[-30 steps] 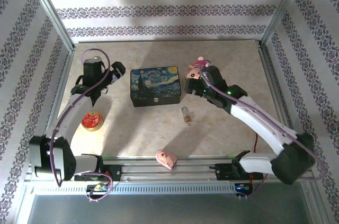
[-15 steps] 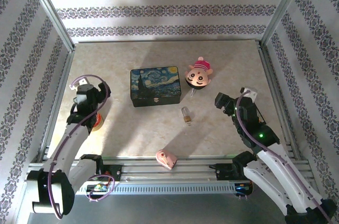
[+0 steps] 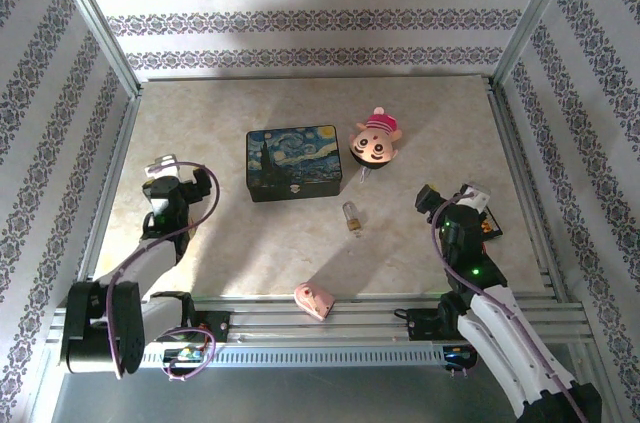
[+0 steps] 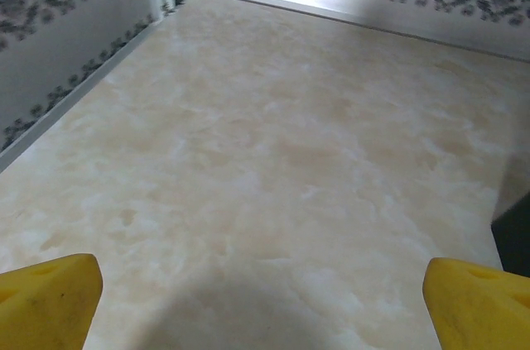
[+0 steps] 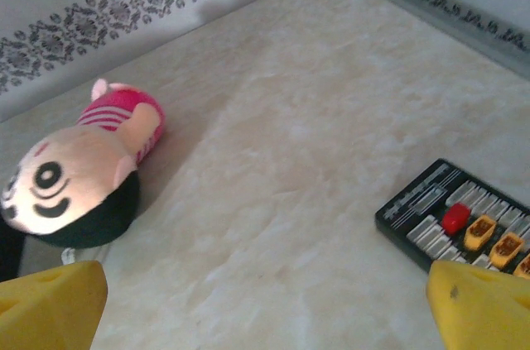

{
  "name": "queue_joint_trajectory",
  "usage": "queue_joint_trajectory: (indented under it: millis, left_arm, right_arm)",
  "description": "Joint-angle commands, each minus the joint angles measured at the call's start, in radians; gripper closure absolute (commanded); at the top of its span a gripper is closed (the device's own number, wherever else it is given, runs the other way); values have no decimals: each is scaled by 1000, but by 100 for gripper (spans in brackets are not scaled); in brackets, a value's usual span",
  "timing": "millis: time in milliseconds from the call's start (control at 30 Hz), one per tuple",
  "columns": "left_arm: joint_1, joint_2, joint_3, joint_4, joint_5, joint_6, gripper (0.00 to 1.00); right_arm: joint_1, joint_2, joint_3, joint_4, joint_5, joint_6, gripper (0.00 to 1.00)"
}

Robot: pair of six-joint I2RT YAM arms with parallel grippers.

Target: Unlock the padlock with the key

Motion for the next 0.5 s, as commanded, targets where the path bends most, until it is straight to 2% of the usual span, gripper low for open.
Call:
queue_joint_trajectory:
  millis: [0, 100, 200, 467]
  left_arm:
    - [13, 66, -15, 215, 108, 111, 1]
    - [17, 131, -8, 244, 152, 121, 1]
    - [17, 202, -39, 358, 188, 121, 1]
    - [17, 377, -63, 590, 275, 119, 1]
  right_arm:
    - [-25, 12, -24, 214, -11, -136, 2]
    - [-40, 48, -22, 247, -25, -235, 2]
    - [-60, 91, -10, 280, -58, -303, 2]
    - [-100, 209, -3, 389, -93, -379, 2]
